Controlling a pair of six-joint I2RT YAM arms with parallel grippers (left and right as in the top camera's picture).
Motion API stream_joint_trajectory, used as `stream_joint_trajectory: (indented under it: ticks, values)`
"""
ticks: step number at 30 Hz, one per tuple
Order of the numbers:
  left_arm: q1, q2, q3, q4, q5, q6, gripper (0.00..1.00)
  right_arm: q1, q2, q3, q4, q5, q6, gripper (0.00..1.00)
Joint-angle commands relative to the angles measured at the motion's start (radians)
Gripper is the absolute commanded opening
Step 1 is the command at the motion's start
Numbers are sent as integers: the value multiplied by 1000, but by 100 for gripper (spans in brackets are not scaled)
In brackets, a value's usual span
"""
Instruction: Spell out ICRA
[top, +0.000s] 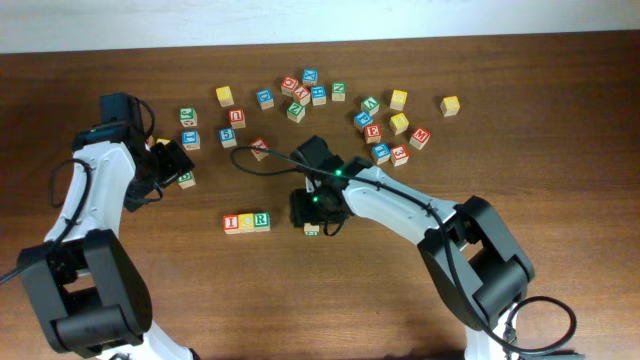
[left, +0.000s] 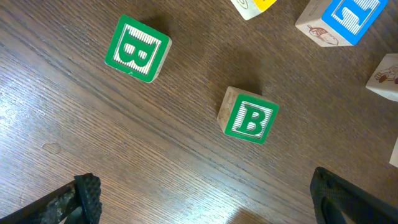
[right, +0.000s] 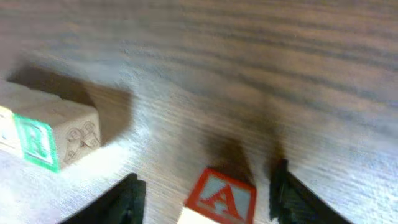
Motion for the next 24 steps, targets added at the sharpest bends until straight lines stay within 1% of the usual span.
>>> stream_joint_trajectory:
  ticks: [1,2,3,5,8,11,15,16,18,20,21,24]
  values:
    - [-2,3,9,-1,0,5,99,5,-1,-10,-43,71,8,44]
    - [-2,3,9,-1,0,5,99,5,-1,-10,-55,97,8,38]
    - [-2,3,9,-1,0,5,99,5,-1,-10,-66,119,19,36]
    - [-2,3,9,-1,0,5,99,5,-1,-10,-91,154,57,35]
    - [-2,3,9,-1,0,5,99,3,-1,-10,-91,164,57,35]
    - [-2,3,9,-1,0,5,99,3,-1,-10,-85,234,57,35]
    - [-2,3,9,-1,0,5,99,4,-1,-10,-53,242,56,34]
    - [-2,3,9,-1,0,5,99,4,-1,-10,-37,245,56,33]
    - [-2,3,9,-2,0,5,99,4,-1,-10,-13,265,60,25]
    - [-2,3,9,-1,0,5,99,4,-1,-10,0,297,116,20]
    - [-2,3,9,-1,0,5,99,4,-1,-10,0,314,138,21]
    - [-2,3,9,-1,0,5,99,3,-1,-10,0,346,142,27]
